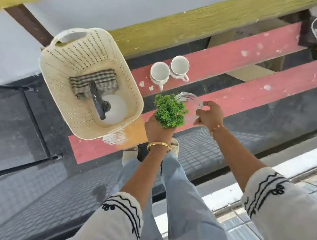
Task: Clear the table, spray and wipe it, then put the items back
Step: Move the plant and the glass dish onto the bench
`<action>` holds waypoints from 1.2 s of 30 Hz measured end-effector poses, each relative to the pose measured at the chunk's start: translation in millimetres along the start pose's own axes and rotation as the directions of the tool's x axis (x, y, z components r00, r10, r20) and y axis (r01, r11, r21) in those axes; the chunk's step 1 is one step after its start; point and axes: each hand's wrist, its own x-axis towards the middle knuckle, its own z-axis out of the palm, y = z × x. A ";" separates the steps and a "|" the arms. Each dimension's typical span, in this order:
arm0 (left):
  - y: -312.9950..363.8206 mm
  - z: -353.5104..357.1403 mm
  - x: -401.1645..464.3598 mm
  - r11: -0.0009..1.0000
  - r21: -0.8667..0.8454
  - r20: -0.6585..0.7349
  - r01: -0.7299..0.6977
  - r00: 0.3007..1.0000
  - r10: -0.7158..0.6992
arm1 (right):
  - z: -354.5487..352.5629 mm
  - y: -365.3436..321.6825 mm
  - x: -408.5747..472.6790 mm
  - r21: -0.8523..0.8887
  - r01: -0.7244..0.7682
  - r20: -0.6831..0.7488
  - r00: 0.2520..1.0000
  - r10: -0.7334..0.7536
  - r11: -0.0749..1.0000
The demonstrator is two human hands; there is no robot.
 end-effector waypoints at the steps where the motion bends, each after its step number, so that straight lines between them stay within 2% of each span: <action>1: -4.1 7.6 4.0 1.000 -0.007 -0.016 0.008 1.000 -0.008 | 0.0 3.3 6.7 -0.006 -0.004 0.006 1.000 0.004 1.000; 7: -29.6 39.7 22.1 1.000 0.013 -0.005 0.019 1.000 -0.019 | 0.8 24.6 39.3 -0.070 0.035 0.022 0.999 -0.034 0.997; 15: -45.9 57.5 26.9 0.989 -0.146 -0.168 0.033 0.984 -0.057 | 9.8 57.5 60.7 -0.146 0.104 0.041 0.994 -0.099 0.984; 18: -49.0 60.3 28.9 0.986 -0.166 -0.178 0.013 0.983 -0.042 | 11.0 61.6 61.9 -0.169 0.118 0.040 0.993 -0.113 0.979; 24: -61.2 60.6 20.5 0.976 -0.213 -0.136 0.045 0.988 -0.075 | 12.2 64.6 56.0 -0.269 0.175 0.015 0.984 -0.177 0.947; 29: -66.8 58.5 17.5 0.983 -0.177 -0.047 0.048 0.997 -0.057 | 10.9 63.3 50.7 -0.440 0.212 -0.005 0.971 -0.239 0.873; 32: -68.7 55.5 14.7 0.990 -0.123 0.027 0.068 0.998 -0.065 | 8.2 59.8 41.4 -0.532 0.189 -0.069 0.962 -0.265 0.825; 36: -68.4 46.4 8.6 0.997 -0.064 0.065 0.040 0.997 -0.035 | 6.3 52.3 29.0 -0.501 0.244 -0.129 0.928 -0.351 0.831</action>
